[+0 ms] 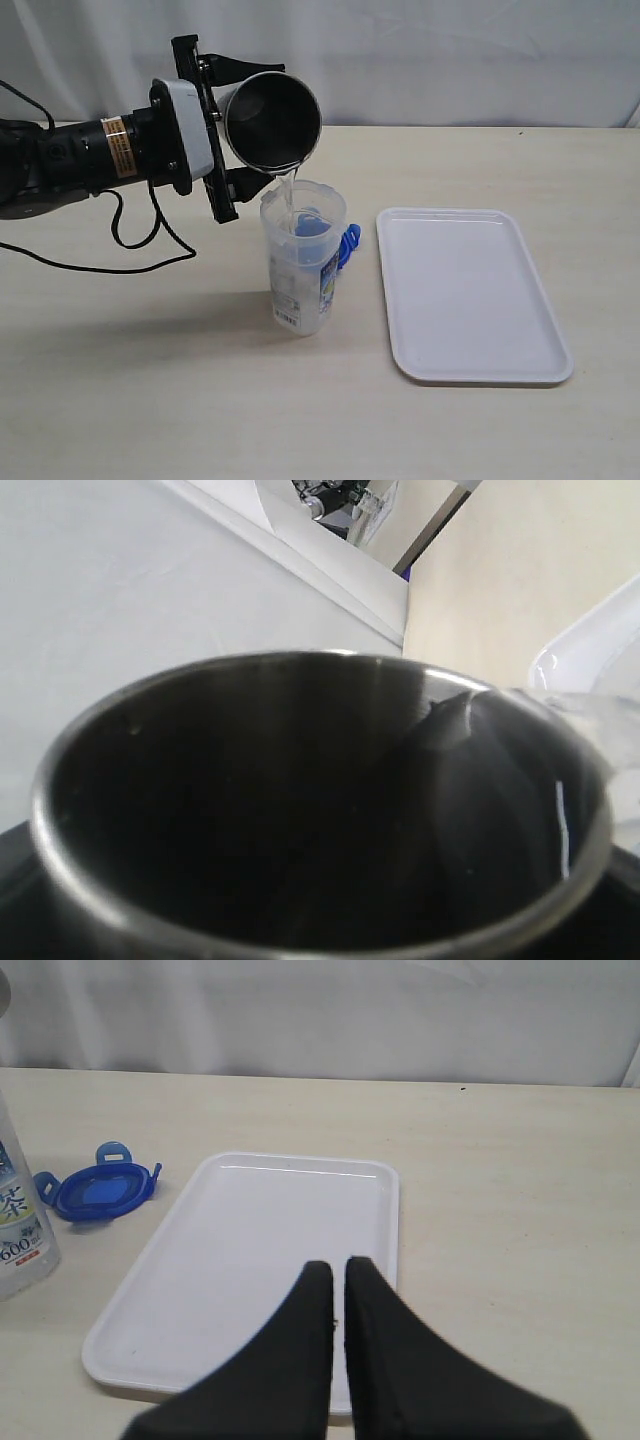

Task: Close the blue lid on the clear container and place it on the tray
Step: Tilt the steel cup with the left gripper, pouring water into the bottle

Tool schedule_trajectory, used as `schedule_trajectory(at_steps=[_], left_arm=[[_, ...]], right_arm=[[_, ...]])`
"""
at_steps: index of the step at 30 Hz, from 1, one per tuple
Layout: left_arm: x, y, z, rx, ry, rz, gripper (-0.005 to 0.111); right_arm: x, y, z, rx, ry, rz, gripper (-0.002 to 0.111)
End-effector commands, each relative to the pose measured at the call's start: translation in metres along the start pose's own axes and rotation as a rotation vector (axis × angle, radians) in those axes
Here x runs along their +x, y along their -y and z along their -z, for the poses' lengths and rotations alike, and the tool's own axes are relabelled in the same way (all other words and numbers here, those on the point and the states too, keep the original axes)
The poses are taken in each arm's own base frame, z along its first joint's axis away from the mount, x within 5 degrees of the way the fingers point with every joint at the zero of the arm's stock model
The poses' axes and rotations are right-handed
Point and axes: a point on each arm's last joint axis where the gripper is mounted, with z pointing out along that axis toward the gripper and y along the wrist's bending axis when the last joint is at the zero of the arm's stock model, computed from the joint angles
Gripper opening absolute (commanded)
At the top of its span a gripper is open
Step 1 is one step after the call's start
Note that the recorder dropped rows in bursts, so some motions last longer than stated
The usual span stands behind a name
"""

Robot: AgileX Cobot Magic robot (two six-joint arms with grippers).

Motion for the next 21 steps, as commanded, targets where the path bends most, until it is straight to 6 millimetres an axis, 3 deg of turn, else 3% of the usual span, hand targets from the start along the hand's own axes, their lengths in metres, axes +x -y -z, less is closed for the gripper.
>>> schedule_trajectory(at_steps=[1,16,21], left_arm=[[-0.0079,-0.0153,-0.0005,-0.07,0.035,-0.044,0.0],[-0.0061,-0.0145,-0.0007,-0.06,0.014,-0.083,0.0],[-0.0059,-0.0144,-0.0007,-0.058,0.013,-0.017,0.0]], right_arm=[[0.0007,0.0002,0.0,0.004,0.0,-0.003,0.005],[0.0007,0.0002,0.0,0.004,0.0,-0.003,0.005],[0.0007,0.0002,0.0,0.004,0.0,-0.003,0.005]])
